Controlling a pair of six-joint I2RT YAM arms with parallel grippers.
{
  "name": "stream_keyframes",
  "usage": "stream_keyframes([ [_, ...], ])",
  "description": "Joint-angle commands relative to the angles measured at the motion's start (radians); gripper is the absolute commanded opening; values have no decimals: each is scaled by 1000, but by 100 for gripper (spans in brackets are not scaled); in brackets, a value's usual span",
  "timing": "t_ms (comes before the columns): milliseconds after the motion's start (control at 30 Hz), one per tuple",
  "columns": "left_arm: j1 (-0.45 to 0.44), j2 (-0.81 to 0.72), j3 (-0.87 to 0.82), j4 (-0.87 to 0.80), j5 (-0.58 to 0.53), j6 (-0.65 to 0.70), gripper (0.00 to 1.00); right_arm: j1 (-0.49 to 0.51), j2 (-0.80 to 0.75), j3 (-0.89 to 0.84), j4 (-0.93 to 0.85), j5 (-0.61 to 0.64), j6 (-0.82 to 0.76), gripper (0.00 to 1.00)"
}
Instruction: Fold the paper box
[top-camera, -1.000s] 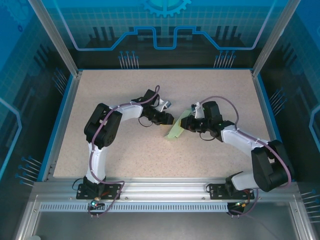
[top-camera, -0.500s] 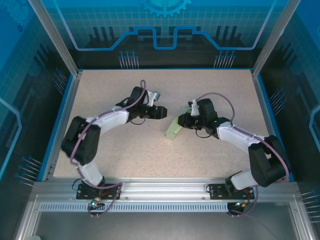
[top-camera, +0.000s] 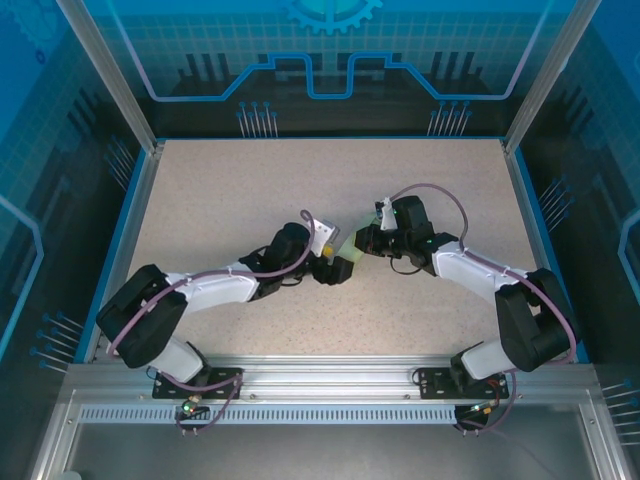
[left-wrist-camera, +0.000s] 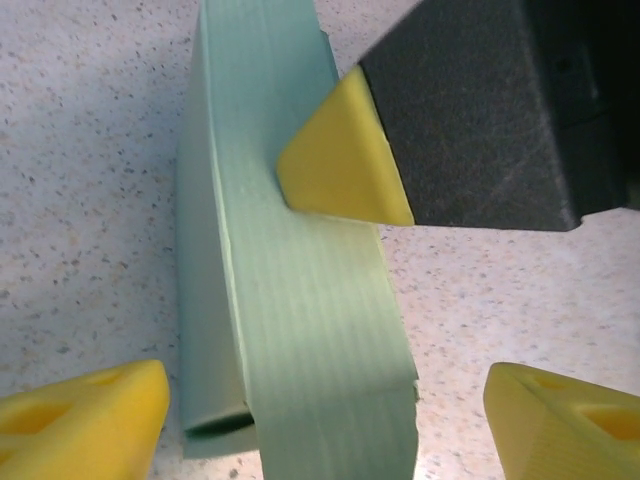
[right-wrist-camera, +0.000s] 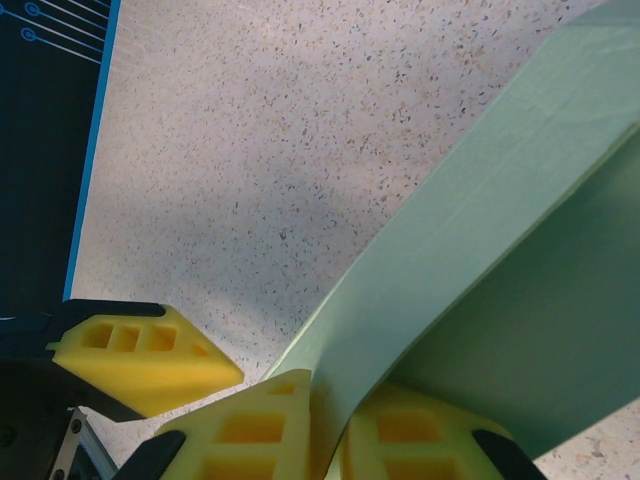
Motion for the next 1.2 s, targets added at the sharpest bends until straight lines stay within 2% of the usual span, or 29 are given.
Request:
stream_keyframes([
  [0, -49, 37, 14, 68, -125, 111, 85, 5, 41, -15, -107, 72, -40, 13],
  [300, -115, 128, 30, 166, -281, 233, 83, 4, 51, -9, -108, 64, -39, 13],
  [767, -120, 175, -39, 324, -280, 279, 56, -19, 27, 6, -83, 4, -15, 16],
  [1000, -115, 130, -69, 311, -280, 310, 47, -39, -53, 63, -152, -7, -50, 26],
  [1167, -70, 65, -93, 269, -187, 348, 39, -76, -143, 122, -253, -21, -195, 38],
])
